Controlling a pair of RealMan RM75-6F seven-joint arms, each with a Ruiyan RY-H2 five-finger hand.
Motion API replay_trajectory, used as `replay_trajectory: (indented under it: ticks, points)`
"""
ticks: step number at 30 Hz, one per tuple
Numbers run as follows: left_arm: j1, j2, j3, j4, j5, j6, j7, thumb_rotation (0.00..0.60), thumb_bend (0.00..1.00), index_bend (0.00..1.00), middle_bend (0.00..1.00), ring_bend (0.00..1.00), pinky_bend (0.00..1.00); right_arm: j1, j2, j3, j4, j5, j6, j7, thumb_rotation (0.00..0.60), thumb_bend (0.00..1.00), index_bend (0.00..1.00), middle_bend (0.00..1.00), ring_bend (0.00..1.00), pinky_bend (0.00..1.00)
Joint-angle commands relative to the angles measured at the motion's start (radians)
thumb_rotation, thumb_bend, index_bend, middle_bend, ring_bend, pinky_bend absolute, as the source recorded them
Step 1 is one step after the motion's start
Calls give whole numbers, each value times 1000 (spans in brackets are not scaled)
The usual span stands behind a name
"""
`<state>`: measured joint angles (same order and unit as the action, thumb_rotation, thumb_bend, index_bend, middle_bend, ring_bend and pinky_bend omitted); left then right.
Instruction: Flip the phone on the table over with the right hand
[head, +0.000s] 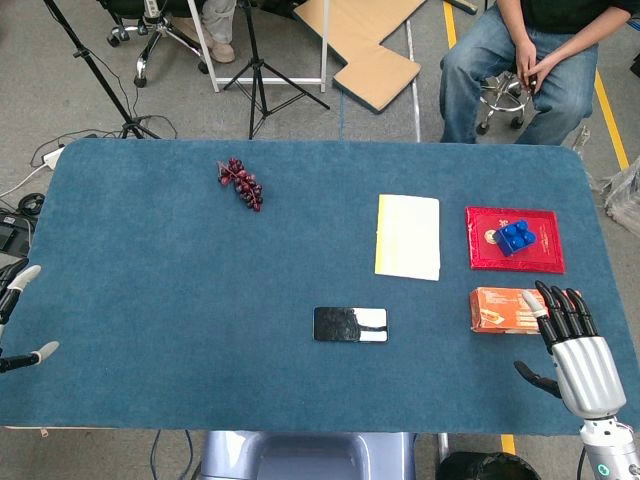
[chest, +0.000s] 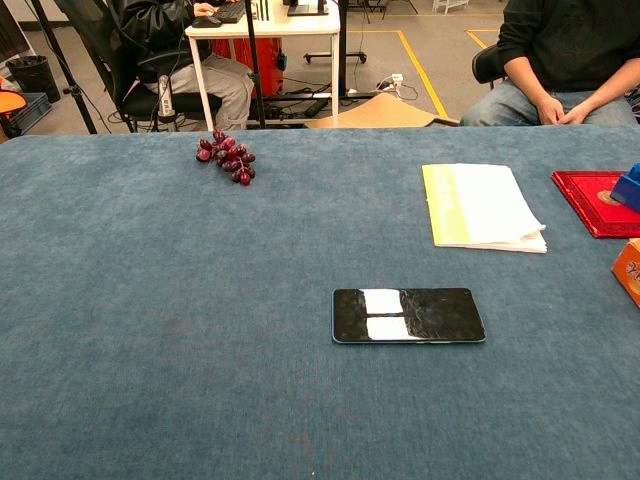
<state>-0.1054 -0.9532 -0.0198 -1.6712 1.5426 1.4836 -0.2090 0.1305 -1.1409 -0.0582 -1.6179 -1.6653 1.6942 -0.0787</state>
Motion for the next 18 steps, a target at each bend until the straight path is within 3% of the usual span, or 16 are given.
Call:
replay_trajectory:
  ticks: [1, 9, 18]
  points:
    - [1, 2, 1, -3, 1, -1, 0, 600, 0, 0, 0, 0, 0, -1, -3, 7, -6, -3, -23, 0, 600, 0, 19, 0, 0, 0]
    - [-12, -4, -4, -15, -6, -22, 22, 600, 0, 0, 0, 0, 0, 102, -39, 13, -47, -1, -241, 25, 600, 0, 0, 0, 0, 0]
    - [-44, -37, -20, -4, -71, -96, 98, 600, 0, 0, 0, 0, 0, 283, -122, 71, -73, 68, -559, -106, 600, 12, 24, 13, 0, 0]
